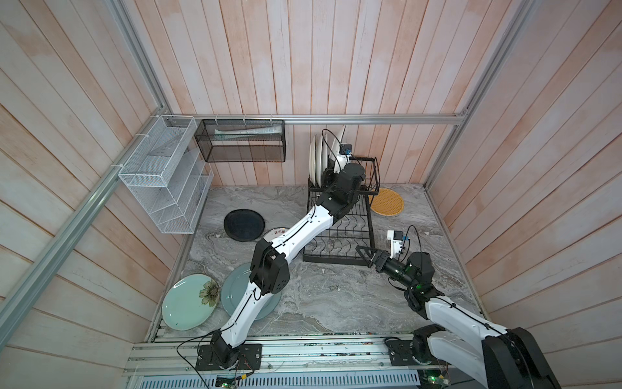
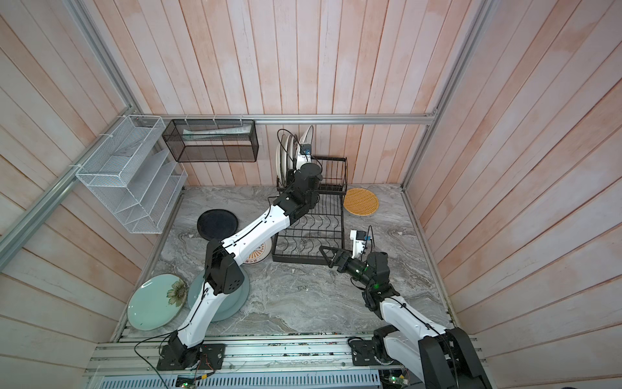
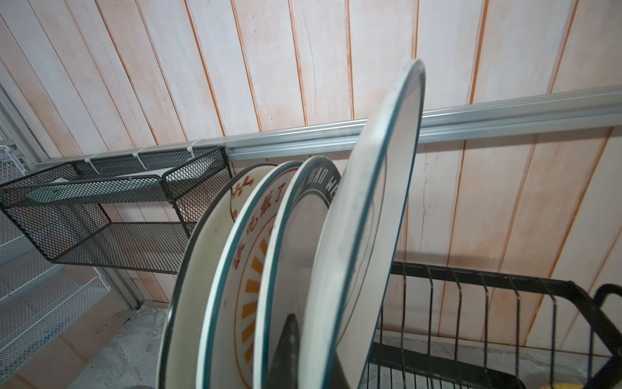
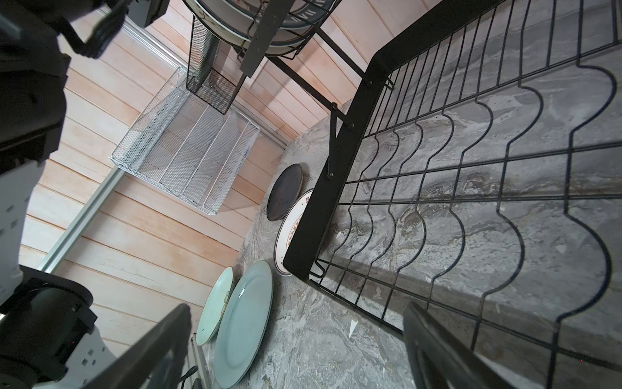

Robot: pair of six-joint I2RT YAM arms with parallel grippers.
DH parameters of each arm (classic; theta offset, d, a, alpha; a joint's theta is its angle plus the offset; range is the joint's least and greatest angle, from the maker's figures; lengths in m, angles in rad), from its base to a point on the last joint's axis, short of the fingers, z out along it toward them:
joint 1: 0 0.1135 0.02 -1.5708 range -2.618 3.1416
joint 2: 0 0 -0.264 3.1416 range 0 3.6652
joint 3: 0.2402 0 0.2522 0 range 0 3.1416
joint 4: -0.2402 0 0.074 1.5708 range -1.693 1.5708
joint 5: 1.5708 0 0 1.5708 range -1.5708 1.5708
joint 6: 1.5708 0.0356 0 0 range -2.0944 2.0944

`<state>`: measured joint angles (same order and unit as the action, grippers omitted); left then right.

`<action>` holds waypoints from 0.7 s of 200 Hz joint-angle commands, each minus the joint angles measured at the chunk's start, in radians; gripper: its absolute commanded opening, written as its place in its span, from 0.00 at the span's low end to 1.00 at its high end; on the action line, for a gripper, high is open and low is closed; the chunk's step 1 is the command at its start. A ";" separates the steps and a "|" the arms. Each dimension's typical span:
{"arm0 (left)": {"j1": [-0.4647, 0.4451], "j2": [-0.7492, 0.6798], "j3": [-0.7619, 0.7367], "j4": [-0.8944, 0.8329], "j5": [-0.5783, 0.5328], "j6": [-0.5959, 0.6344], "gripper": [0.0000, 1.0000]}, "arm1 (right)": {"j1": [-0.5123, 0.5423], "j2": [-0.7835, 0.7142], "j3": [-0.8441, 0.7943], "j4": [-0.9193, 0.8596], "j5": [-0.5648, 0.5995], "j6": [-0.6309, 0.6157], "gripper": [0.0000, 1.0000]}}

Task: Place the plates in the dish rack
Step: 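Press the white plate down into the upper rack slot with the left gripper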

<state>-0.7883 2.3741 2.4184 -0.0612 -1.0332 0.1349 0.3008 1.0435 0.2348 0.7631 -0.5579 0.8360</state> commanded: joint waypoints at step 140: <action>-0.018 -0.039 0.021 0.236 -0.131 0.125 0.00 | 0.023 0.019 0.035 0.030 0.010 -0.015 0.98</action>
<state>-0.8005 2.4084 2.4447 0.0315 -1.0977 0.1879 0.3161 1.0603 0.2367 0.7639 -0.5579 0.8360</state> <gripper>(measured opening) 0.077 0.978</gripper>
